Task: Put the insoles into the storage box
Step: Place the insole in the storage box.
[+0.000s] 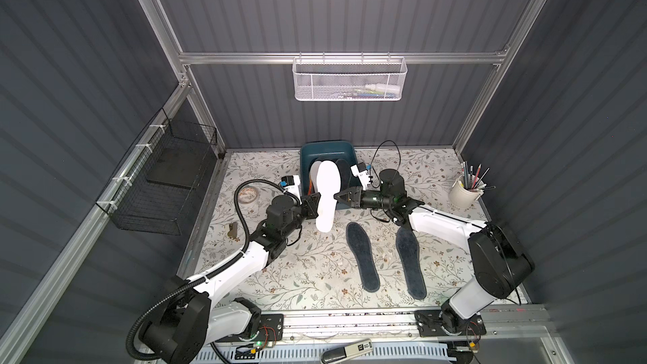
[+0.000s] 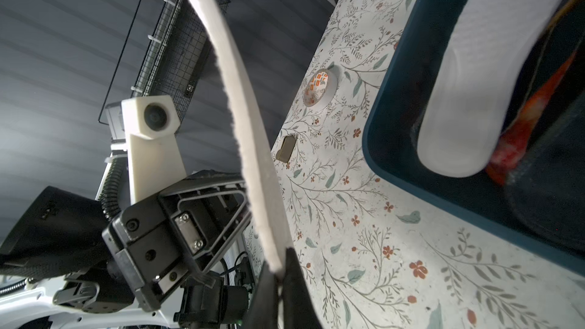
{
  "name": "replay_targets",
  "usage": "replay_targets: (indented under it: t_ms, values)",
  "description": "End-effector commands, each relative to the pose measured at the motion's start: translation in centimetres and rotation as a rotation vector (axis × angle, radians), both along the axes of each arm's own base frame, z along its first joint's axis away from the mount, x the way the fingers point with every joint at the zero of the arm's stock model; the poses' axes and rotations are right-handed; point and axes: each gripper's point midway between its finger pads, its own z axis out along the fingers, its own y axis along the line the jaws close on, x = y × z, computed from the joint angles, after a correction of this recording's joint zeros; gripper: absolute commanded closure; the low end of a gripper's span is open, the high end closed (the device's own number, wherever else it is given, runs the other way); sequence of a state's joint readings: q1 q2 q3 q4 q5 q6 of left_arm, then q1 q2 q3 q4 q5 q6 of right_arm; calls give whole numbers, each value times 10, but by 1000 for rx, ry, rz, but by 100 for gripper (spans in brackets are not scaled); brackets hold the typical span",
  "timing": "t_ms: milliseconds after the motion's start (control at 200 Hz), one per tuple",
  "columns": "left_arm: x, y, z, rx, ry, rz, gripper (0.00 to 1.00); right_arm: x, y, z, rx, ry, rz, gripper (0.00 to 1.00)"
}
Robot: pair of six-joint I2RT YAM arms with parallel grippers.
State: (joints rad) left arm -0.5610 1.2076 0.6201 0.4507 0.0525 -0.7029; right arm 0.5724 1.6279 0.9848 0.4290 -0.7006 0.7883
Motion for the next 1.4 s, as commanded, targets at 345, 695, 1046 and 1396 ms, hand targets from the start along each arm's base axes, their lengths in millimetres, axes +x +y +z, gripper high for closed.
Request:
replay_targets:
  t_ms: [345, 695, 1046, 1396]
  values:
    - [-14, 15, 28, 46, -36, 20, 0, 49, -29, 5, -133, 10, -97, 100]
    - [-53, 77, 7, 173, 18, 187, 0, 114, -71, 1, -331, 26, -108, 100]
    - [-73, 99, -11, 185, 85, 240, 0, 155, -67, -28, -425, 40, -29, 100]
    - [-69, 92, -17, 172, 103, 221, 0, 176, -53, -69, -418, 92, 34, 100]
